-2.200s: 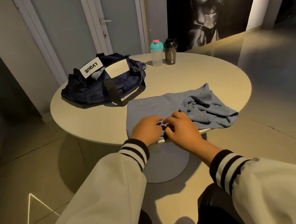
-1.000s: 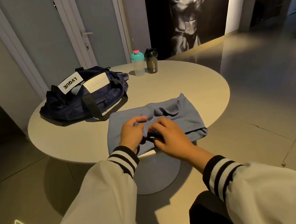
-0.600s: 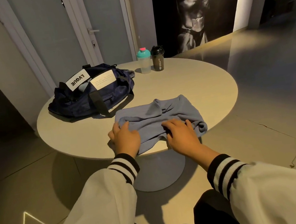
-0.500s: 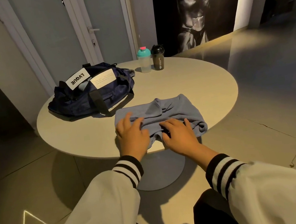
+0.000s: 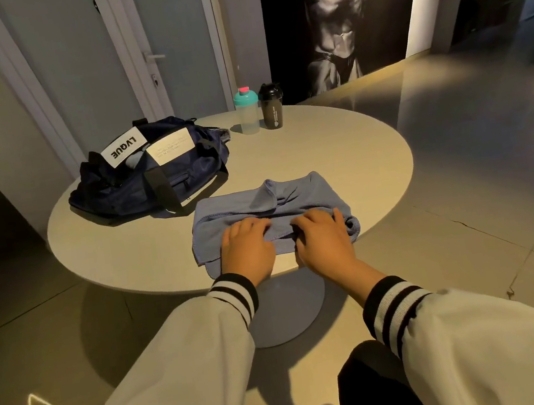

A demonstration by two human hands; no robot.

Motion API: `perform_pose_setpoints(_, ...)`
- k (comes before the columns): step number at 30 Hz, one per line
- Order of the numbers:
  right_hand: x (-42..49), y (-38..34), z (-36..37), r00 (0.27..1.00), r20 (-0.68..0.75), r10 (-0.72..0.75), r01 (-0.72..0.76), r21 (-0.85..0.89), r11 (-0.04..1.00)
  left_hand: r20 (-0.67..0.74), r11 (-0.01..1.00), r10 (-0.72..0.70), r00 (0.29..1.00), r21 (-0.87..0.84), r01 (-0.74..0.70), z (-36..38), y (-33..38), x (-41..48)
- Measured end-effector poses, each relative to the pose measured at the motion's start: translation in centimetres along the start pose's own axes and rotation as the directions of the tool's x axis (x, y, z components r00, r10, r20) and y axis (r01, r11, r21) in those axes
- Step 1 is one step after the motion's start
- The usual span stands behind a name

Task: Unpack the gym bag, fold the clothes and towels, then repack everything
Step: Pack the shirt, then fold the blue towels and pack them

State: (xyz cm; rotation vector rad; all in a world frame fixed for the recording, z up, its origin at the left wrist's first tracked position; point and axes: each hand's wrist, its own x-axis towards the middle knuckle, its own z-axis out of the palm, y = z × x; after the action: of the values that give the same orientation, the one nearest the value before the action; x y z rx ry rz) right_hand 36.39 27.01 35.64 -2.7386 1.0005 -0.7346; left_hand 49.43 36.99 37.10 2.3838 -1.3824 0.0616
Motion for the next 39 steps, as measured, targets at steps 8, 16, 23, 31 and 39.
perform_pose_setpoints(8, -1.7, 0.9, -1.1, 0.979, -0.204, -0.016, 0.034, 0.085, 0.996, -0.179, 0.965, 0.029, 0.983, -0.252, -0.074, 1.5, 1.1, -1.3)
perform_pose_setpoints(16, -2.5, 1.1, -1.0, 0.962, -0.274, 0.001, 0.057, 0.205, 0.977, -0.113, 0.976, 0.044, 0.993, -0.206, -0.067, 0.9, 0.3, -2.6)
perform_pose_setpoints(23, -3.4, 1.1, -1.5, 0.988, -0.154, -0.006, 0.041, 0.226, 0.973, -0.149, 0.987, 0.035, 0.988, -0.148, -0.057, 0.5, 0.1, -3.4)
perform_pose_setpoints(31, -4.6, 0.7, -2.0, 1.0, -0.018, -0.001, 0.003, 0.146, 0.989, -0.188, 0.948, 0.066, 0.98, -0.294, -0.12, 0.2, -0.8, -5.0)
perform_pose_setpoints(39, -5.2, 1.1, -1.5, 0.995, -0.079, -0.068, 0.076, 0.096, 0.993, -0.125, 0.968, 0.214, 0.969, -0.109, -0.227, -0.2, -0.4, -5.1)
